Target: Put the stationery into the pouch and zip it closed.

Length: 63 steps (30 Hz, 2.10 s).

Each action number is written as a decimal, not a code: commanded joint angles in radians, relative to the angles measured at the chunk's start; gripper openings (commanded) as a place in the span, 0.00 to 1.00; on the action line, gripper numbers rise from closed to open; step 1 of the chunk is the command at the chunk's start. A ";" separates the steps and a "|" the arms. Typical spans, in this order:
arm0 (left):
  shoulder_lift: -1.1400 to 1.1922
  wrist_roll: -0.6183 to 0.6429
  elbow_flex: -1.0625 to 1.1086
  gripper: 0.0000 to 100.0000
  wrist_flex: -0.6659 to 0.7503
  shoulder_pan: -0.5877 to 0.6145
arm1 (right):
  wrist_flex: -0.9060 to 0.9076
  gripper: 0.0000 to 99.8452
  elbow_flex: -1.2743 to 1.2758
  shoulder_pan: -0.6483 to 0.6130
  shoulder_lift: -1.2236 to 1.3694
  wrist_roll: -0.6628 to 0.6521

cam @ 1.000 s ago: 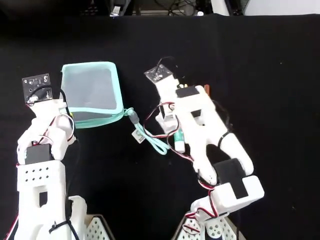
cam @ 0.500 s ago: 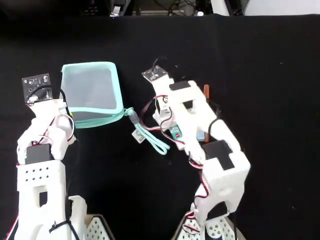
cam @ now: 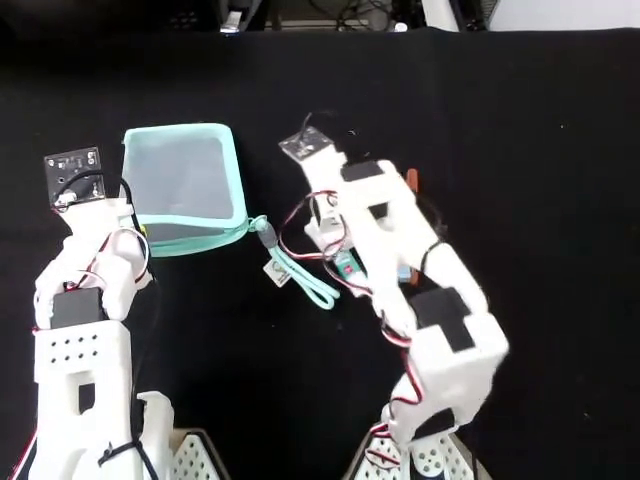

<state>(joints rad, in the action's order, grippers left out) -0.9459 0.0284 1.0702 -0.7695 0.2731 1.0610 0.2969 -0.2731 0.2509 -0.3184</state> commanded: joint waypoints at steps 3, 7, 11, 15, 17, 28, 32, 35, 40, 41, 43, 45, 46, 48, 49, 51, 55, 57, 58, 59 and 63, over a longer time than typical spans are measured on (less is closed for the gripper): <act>0.000 0.006 -0.007 0.03 0.021 -0.016 | -0.015 0.02 0.127 -0.011 -0.162 -0.017; 0.002 0.006 -0.007 0.03 0.021 -0.016 | 0.110 0.02 0.116 -0.017 -0.147 -0.152; 0.002 0.006 -0.008 0.03 0.021 -0.016 | 0.255 0.11 0.058 -0.034 -0.071 -0.247; 0.002 0.006 -0.007 0.03 0.021 -0.016 | 0.319 0.23 -0.030 -0.041 0.041 -0.262; 0.002 0.006 -0.007 0.03 0.021 -0.016 | 0.316 0.21 -0.067 -0.041 0.094 -0.262; 0.002 0.006 -0.007 0.03 0.021 -0.015 | 0.315 0.19 -0.225 -0.041 0.259 -0.256; 0.002 0.006 -0.007 0.03 0.021 -0.015 | 0.316 0.19 -0.226 -0.041 0.249 -0.256; 0.002 0.006 -0.007 0.03 0.021 -0.015 | 0.316 0.19 -0.217 -0.041 0.206 -0.258; 0.002 0.006 -0.007 0.03 0.021 -0.015 | 0.210 0.19 -0.099 -0.043 0.102 -0.262; 0.002 0.006 -0.007 0.03 0.021 -0.015 | 0.183 0.19 -0.067 -0.043 0.082 -0.262; 0.002 0.006 -0.007 0.03 0.021 -0.015 | 0.141 0.19 -0.018 -0.043 0.044 -0.262; 0.002 0.006 -0.007 0.03 0.021 -0.015 | 0.121 0.19 0.004 -0.043 0.022 -0.262; 0.002 0.006 -0.007 0.03 0.021 -0.015 | 0.118 0.19 0.010 -0.043 0.018 -0.262; 0.002 0.006 -0.007 0.03 0.021 -0.015 | 0.117 0.19 0.010 -0.043 0.018 -0.264; 0.002 0.006 -0.007 0.03 0.021 -0.015 | 0.117 0.19 0.010 -0.043 0.018 -0.264; 0.002 0.006 -0.007 0.03 0.021 -0.015 | 0.123 0.19 0.010 -0.043 0.013 -0.262; 0.002 0.006 -0.005 0.03 0.021 -0.015 | 0.150 0.19 0.008 -0.043 -0.024 -0.264; 0.002 0.006 -0.005 0.03 0.021 -0.015 | 0.169 0.19 0.012 -0.041 -0.064 -0.264; 0.002 0.006 -0.005 0.03 0.021 -0.015 | 0.173 0.19 0.016 -0.040 -0.081 -0.264; 0.002 0.006 -0.005 0.03 0.021 -0.015 | 0.173 0.19 0.030 -0.040 -0.097 -0.264; 0.002 0.006 -0.005 0.03 0.023 -0.016 | 0.140 0.19 0.082 -0.041 -0.133 -0.264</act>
<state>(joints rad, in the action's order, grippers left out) -0.9459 0.0284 1.0702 -0.7695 0.2716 1.2313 0.3644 -0.2977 0.1788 -0.5715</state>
